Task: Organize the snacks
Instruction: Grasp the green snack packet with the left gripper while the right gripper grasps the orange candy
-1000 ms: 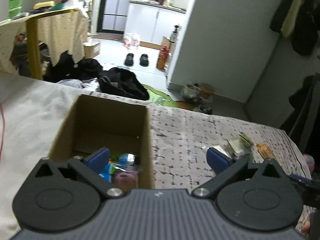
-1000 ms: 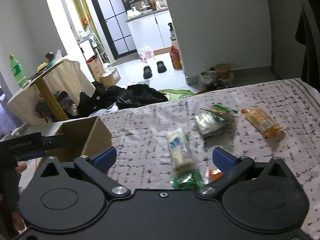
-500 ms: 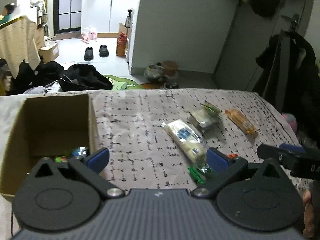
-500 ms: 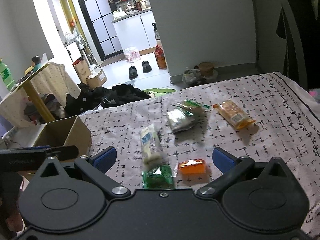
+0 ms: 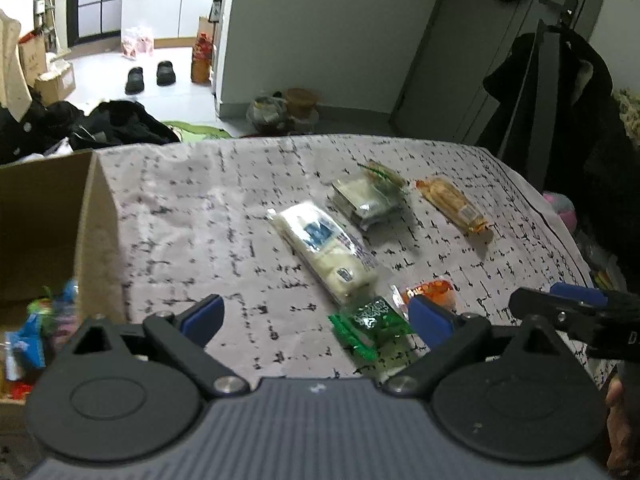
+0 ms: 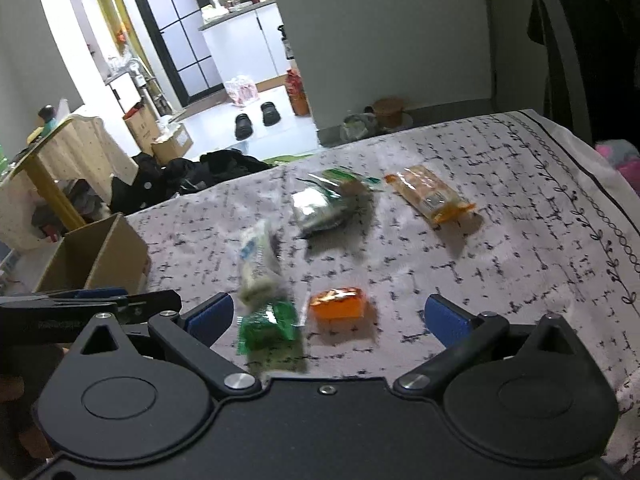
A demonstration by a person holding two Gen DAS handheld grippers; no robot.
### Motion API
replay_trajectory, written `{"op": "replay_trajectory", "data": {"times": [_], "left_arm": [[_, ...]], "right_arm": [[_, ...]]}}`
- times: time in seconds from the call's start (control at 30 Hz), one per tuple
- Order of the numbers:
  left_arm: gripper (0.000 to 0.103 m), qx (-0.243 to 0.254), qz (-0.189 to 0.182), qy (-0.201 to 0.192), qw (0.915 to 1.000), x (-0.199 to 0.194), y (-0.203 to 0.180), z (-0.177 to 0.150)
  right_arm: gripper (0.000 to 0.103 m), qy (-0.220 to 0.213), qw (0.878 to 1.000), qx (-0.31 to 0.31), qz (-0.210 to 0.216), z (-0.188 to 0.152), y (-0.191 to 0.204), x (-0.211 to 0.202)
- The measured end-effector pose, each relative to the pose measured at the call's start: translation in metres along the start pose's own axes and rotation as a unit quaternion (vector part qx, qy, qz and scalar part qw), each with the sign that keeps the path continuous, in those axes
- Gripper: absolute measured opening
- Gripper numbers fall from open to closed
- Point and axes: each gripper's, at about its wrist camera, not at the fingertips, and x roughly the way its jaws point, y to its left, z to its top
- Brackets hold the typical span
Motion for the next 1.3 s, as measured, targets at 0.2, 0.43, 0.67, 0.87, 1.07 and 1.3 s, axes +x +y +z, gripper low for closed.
{"op": "replay_trajectory", "data": {"times": [0.2, 0.43, 0.67, 0.87, 1.07, 1.3], "left_arm": [[0.087, 0.005, -0.021, 0.014, 0.9997, 0.025, -0.009, -0.002], [0.071, 0.014, -0.039, 0.018, 0.999, 0.05, -0.021, -0.005], [0.067, 0.003, -0.066, 0.028, 0.9974, 0.075, -0.025, -0.005], [0.067, 0.009, -0.078, 0.044, 0.996, 0.08, -0.029, -0.013], [0.067, 0.028, -0.077, 0.048, 0.9954, 0.074, -0.032, -0.023], [0.066, 0.049, -0.072, 0.05, 0.995, 0.071, -0.039, -0.03]], "right_arm": [[0.096, 0.015, 1.0, 0.009, -0.003, 0.0, -0.012, 0.008], [0.078, 0.029, 0.999, 0.028, -0.013, 0.003, -0.021, 0.025], [0.069, 0.034, 0.999, 0.023, -0.016, 0.009, -0.026, 0.035], [0.069, 0.043, 0.999, 0.029, -0.014, 0.007, -0.03, 0.039], [0.069, 0.045, 0.998, 0.034, -0.012, 0.004, -0.031, 0.04], [0.07, 0.052, 0.998, 0.031, -0.007, -0.004, -0.027, 0.036]]}}
